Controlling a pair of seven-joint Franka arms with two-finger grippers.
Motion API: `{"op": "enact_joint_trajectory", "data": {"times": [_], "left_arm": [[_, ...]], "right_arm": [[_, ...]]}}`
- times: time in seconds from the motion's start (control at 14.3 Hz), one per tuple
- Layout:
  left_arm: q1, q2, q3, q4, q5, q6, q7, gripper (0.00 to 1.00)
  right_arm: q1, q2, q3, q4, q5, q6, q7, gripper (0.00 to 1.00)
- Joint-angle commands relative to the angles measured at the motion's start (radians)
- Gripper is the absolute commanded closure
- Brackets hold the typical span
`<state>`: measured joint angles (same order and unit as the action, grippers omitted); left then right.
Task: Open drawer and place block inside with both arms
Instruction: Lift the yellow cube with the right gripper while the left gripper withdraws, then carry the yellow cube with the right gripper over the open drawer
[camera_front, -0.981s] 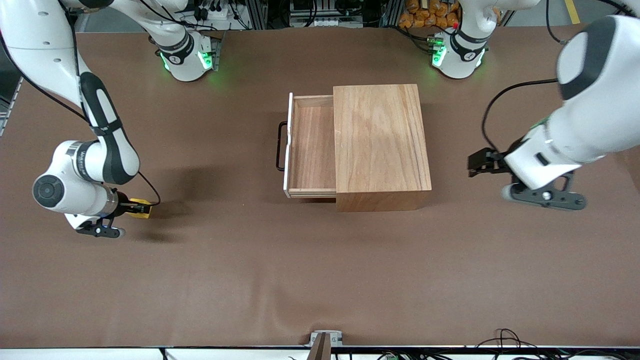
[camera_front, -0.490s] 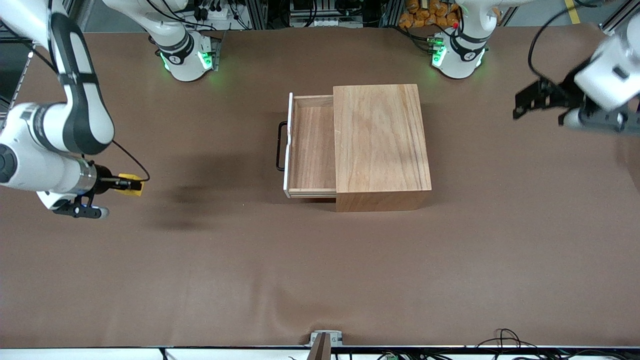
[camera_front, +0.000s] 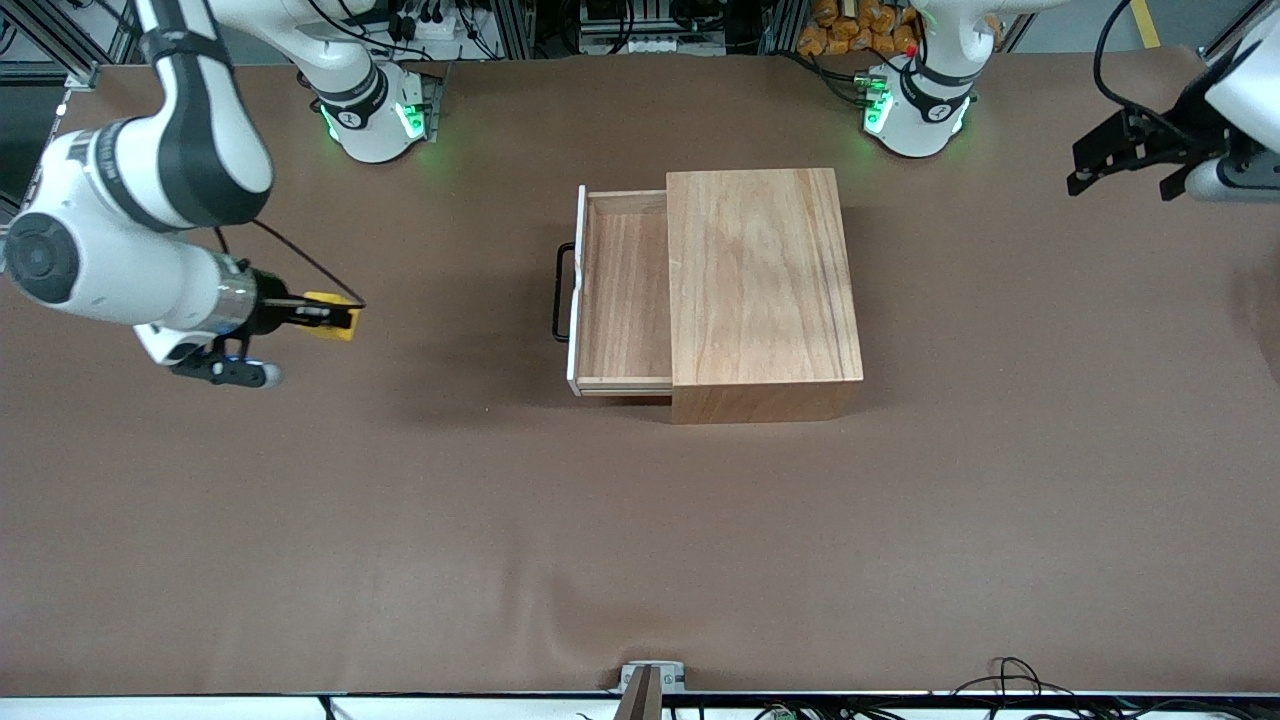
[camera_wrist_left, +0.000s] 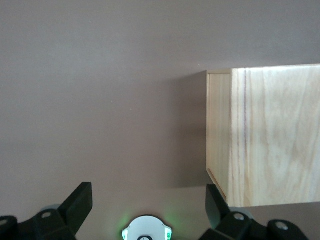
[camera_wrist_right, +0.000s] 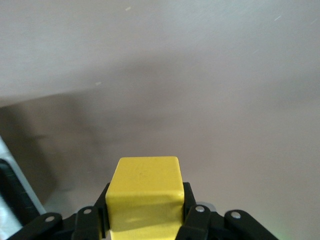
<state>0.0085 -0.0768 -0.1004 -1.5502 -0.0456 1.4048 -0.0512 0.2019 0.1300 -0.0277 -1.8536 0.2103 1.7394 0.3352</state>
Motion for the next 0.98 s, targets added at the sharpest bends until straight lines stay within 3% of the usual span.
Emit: {"op": "enact_joint_trajectory", "data": {"times": [0.0,0.21,0.63,0.91], "left_arm": [[-0.035,0.084,0.047,0.093,0.017,-0.007,0.027,0.00],[-0.036,0.101,0.059,0.108,0.016,-0.006,0.047,0.00],[-0.036,0.078,0.064,0.110,0.029,-0.012,0.079,0.00],[-0.035,0.074,0.071,0.110,0.027,-0.010,0.077,0.00]], "right_arm": [[0.127,-0.003,-0.009,0.037,0.061,-0.003,0.209,1.00],[0.256,0.007,-0.011,0.068,0.113,0.051,0.423,1.00],[0.471,0.077,-0.011,0.077,0.120,0.230,0.707,1.00],[0.528,0.141,-0.011,0.089,0.120,0.315,1.026,1.00]]}}
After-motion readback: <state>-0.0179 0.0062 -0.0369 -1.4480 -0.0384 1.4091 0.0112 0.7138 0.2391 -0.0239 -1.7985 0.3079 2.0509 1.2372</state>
